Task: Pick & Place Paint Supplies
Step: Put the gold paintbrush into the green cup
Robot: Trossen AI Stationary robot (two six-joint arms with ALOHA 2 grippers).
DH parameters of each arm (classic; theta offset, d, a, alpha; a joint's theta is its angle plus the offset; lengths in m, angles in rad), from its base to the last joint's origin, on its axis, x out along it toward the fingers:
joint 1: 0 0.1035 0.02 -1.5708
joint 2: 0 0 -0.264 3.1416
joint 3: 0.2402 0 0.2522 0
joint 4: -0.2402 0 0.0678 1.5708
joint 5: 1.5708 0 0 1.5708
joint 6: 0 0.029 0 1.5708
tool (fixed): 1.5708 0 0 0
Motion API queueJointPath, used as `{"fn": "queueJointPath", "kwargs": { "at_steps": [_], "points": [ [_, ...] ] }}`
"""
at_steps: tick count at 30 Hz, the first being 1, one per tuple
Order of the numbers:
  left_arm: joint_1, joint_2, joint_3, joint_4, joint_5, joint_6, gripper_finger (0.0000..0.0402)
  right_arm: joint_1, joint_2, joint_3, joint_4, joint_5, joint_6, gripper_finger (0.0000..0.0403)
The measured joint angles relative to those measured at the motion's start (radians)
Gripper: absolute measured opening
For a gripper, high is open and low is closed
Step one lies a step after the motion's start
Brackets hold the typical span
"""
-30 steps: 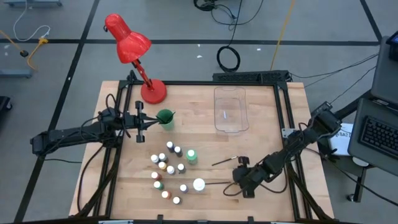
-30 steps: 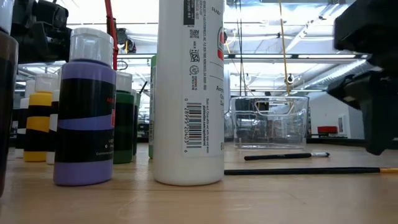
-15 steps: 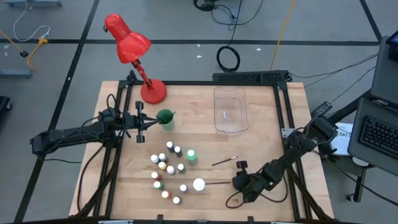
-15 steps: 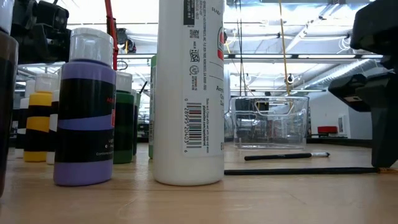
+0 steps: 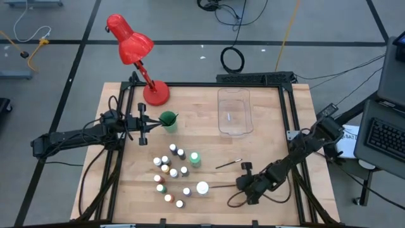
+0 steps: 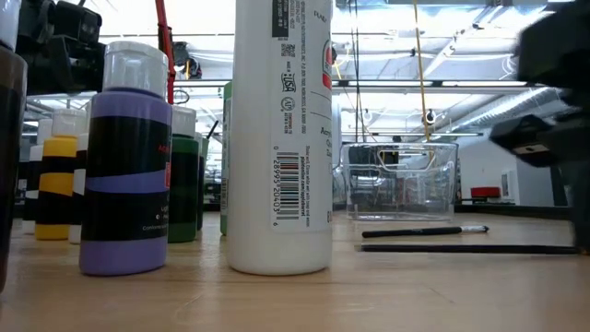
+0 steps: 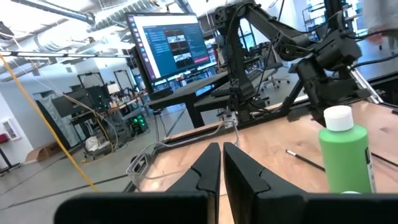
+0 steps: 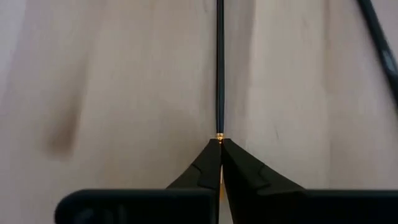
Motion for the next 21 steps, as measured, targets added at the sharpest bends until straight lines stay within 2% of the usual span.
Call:
{"fn": "queueJointPath", "kwargs": {
  "at_steps": [3, 9, 13, 15, 19, 21],
  "points": [
    [0.001, 0.000, 0.000, 0.000, 0.000, 0.006, 0.0024, 0.015, -0.067, -0.009, -0.038, 0.035, -0.052, 0.0001],
    [0.002, 0.000, 0.000, 0.001, 0.000, 0.006, 0.0024, 0.055, -0.199, -0.005, -0.046, 0.230, -0.151, 0.0001],
    [0.002, 0.000, 0.000, 0.003, 0.000, 0.006, 0.0024, 0.069, -0.276, -0.004, -0.023, 0.401, -0.260, 0.0000],
    [0.002, 0.000, 0.000, 0.006, 0.001, -0.005, 0.0024, 0.055, -0.310, -0.006, 0.017, 0.454, -0.330, 0.0000],
    [-0.008, 0.022, 0.000, 0.018, 0.000, -0.018, 0.0024, -0.027, -0.383, -0.057, 0.223, 0.470, -0.526, 0.0000],
    [-0.019, 0.044, 0.000, 0.056, 0.001, 0.003, 0.0024, -0.094, -0.416, -0.102, 0.354, 0.394, -0.620, 0.0000]
  ]
}}
